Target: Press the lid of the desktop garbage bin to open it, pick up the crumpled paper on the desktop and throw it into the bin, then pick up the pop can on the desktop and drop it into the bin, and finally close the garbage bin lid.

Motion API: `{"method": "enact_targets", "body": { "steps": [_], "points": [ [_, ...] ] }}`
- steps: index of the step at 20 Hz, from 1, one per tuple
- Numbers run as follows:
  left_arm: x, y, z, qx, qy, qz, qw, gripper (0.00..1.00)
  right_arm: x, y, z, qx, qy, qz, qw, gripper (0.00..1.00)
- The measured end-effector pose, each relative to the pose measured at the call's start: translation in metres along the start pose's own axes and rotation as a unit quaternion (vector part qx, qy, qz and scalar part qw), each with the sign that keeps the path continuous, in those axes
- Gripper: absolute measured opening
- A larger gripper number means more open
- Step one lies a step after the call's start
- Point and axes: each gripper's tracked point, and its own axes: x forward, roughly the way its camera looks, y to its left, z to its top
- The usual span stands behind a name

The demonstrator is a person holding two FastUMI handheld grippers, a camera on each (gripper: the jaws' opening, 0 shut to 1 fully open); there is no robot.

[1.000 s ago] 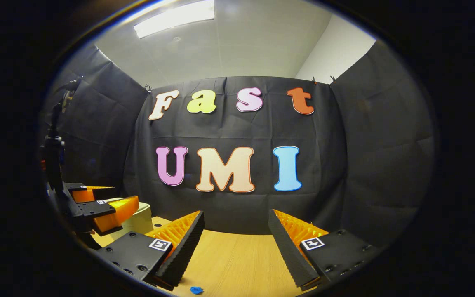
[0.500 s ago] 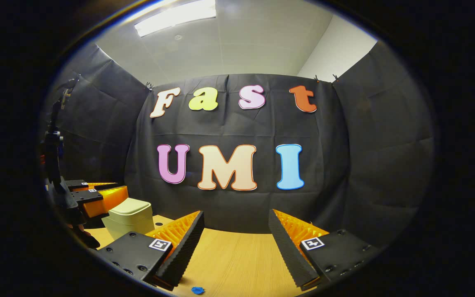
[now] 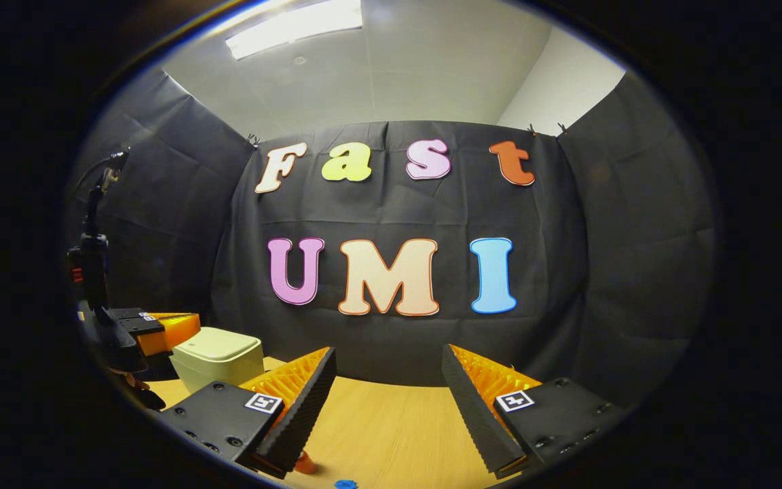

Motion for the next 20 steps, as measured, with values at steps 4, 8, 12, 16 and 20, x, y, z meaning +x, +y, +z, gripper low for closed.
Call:
{"method": "enact_targets", "body": {
  "steps": [4, 8, 12, 16, 20],
  "points": [
    [0.012, 0.048, -0.009, 0.001, 0.008, 0.029, 1.000, 0.00, 0.001, 0.006, -0.002, 0.001, 0.003, -0.002, 1.000, 0.98],
    [0.025, 0.094, -0.026, -0.003, 0.025, 0.053, 0.998, 0.00, 0.000, 0.009, -0.005, 0.004, 0.008, -0.013, 1.000, 0.98],
    [0.036, 0.125, -0.051, -0.005, 0.047, 0.059, 0.997, 0.00, -0.004, 0.008, -0.010, 0.000, 0.019, -0.028, 0.999, 0.98],
    [0.046, 0.135, -0.081, -0.015, 0.076, 0.048, 0.996, 0.00, -0.009, 0.006, -0.016, -0.007, 0.034, -0.043, 0.998, 0.98],
    [0.052, 0.139, -0.104, -0.027, 0.096, 0.042, 0.994, 0.00, -0.014, 0.003, -0.019, -0.019, 0.044, -0.052, 0.998, 0.98]
  ]
}}
